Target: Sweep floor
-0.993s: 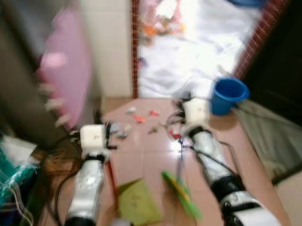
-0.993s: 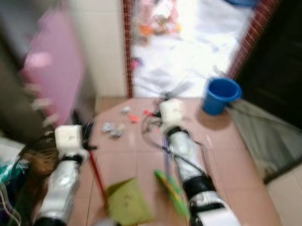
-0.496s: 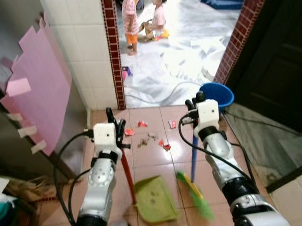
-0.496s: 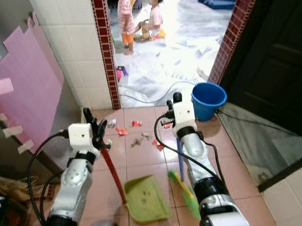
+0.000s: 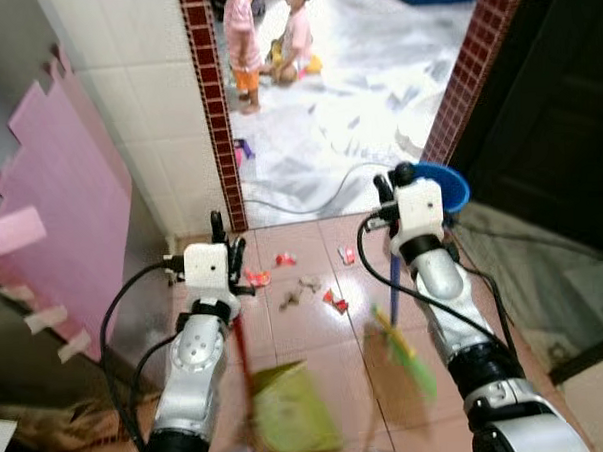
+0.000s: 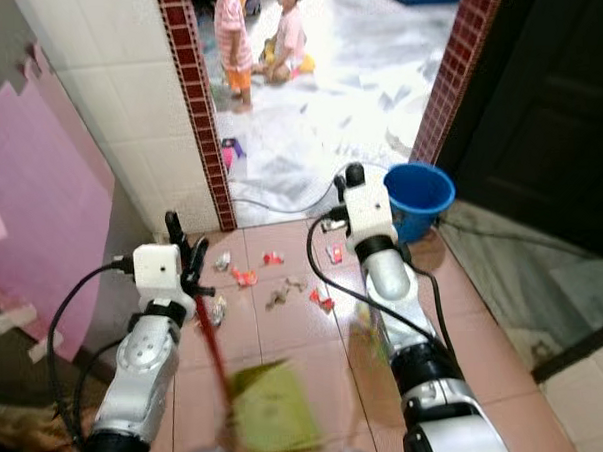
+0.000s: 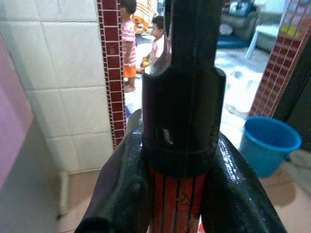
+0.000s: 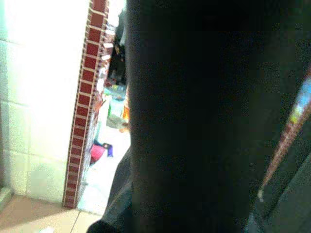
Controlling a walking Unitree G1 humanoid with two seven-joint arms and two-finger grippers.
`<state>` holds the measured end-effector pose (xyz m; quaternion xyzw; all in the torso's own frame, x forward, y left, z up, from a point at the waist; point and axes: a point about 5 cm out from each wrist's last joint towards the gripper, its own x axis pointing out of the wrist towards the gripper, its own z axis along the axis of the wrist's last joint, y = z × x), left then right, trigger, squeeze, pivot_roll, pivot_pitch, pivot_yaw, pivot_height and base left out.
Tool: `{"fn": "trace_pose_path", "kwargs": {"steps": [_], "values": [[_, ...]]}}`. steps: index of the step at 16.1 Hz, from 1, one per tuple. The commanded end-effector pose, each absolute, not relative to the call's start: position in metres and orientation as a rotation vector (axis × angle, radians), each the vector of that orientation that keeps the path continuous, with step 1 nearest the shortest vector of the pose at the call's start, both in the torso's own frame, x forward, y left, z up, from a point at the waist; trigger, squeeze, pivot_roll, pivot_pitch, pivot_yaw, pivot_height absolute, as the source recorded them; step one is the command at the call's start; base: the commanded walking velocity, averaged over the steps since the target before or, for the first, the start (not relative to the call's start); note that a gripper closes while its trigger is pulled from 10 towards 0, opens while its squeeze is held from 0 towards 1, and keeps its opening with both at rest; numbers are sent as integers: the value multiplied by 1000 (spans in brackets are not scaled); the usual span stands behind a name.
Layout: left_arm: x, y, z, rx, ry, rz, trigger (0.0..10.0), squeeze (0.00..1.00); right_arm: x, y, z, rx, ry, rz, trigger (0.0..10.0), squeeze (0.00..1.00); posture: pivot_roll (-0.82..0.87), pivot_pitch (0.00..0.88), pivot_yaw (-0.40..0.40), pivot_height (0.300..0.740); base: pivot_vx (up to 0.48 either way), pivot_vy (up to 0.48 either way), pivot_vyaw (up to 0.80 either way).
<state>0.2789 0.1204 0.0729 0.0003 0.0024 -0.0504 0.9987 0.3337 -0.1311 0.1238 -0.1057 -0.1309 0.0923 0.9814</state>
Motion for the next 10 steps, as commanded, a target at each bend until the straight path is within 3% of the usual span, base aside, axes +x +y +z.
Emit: {"fn": "trace_pose_path", "kwargs": {"steps": [1, 10], "values": [[284, 129, 87, 44, -54, -87, 10000, 0, 339, -116, 153, -206, -397, 223, 10000, 0, 44, 0, -23, 740, 446, 0, 0], [285, 131, 87, 66, -48, -47, 10000, 0, 338, -113, 154, -223, -405, 237, 10000, 0, 48, 0, -30, 740, 477, 0, 0]]}}
